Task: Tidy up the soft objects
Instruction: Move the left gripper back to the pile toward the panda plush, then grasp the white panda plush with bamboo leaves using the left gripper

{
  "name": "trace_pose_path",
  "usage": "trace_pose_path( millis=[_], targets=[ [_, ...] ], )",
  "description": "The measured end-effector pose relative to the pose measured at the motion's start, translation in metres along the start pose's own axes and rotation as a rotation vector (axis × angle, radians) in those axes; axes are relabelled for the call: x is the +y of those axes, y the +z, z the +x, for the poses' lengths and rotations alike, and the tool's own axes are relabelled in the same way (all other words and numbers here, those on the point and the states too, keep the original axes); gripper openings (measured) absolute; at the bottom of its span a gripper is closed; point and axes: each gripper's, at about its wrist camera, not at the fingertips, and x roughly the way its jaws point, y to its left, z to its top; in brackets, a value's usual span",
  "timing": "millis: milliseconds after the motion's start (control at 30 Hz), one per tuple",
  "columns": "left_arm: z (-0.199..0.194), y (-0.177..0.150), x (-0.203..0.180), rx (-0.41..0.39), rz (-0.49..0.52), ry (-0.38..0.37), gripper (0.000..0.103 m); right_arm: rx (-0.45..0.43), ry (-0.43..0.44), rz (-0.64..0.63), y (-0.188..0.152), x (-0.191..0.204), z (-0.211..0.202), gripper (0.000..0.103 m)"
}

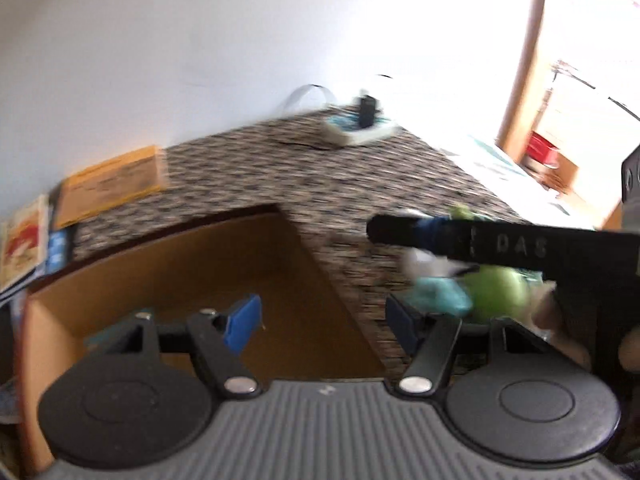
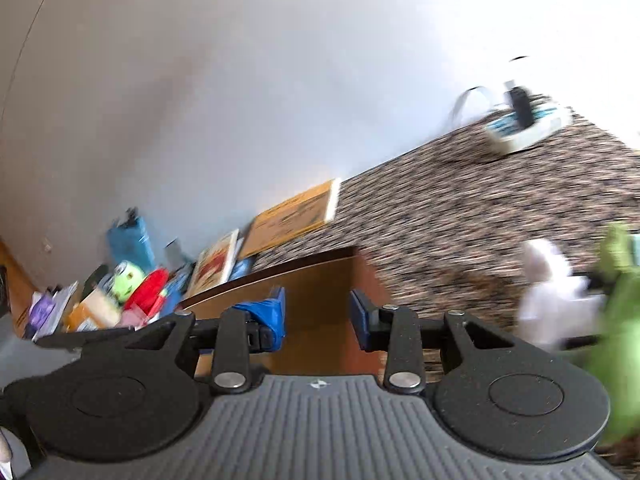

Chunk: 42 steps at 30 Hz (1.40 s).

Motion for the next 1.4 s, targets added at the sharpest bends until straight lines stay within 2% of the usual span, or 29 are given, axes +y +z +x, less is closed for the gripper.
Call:
trace_pose_path(
  millis=[367, 567, 700, 867, 1000, 1133, 1233, 1267, 1300, 1333, 1400],
  targets=[
    [0.054, 0.007, -0.122, 0.090, 0.077, -0.265, 0.070, -0.025, -0.206, 0.117, 0.011, -0.120, -0.078, 0.019],
    [0.081, 0.017, -0.168, 0.138, 0.088, -0.386, 0.073, 0.013, -0.311, 0.207, 0.010, -0.180, -0.111, 0.019],
    [0.097, 0.023, -0.193, 0.173, 0.091, -0.435, 0.075, 0.075, -0.339, 0.235, 0.008, -0.208, -0.117, 0.020],
    [0.125, 0.028, -0.211, 0.233, 0.089, -0.466, 0.076, 0.140, -0.324, 0.251, 0.007, -0.225, -0.112, 0.020],
    [0.146, 0.030, -0.217, 0.280, 0.086, -0.441, 0.076, 0.209, -0.285, 0.267, 0.009, -0.231, -0.100, 0.020],
    [0.163, 0.026, -0.217, 0.337, 0.063, -0.449, 0.077, 0.269, -0.262, 0.283, 0.008, -0.236, -0.088, 0.020],
    [0.169, 0.025, -0.216, 0.343, 0.058, -0.436, 0.080, 0.316, -0.217, 0.316, 0.007, -0.242, -0.078, 0.021],
    [0.171, 0.025, -0.216, 0.346, 0.053, -0.432, 0.083, 0.332, -0.197, 0.325, 0.007, -0.243, -0.075, 0.021],
    [0.174, 0.024, -0.215, 0.353, 0.047, -0.430, 0.093, 0.345, -0.174, 0.334, 0.007, -0.244, -0.072, 0.021],
    [0.177, 0.022, -0.214, 0.363, 0.039, -0.446, 0.094, 0.360, -0.149, 0.346, 0.007, -0.246, -0.068, 0.022],
    [0.177, 0.018, -0.219, 0.352, 0.058, -0.429, 0.094, 0.375, -0.121, 0.386, 0.006, -0.251, -0.062, 0.023]
  ],
)
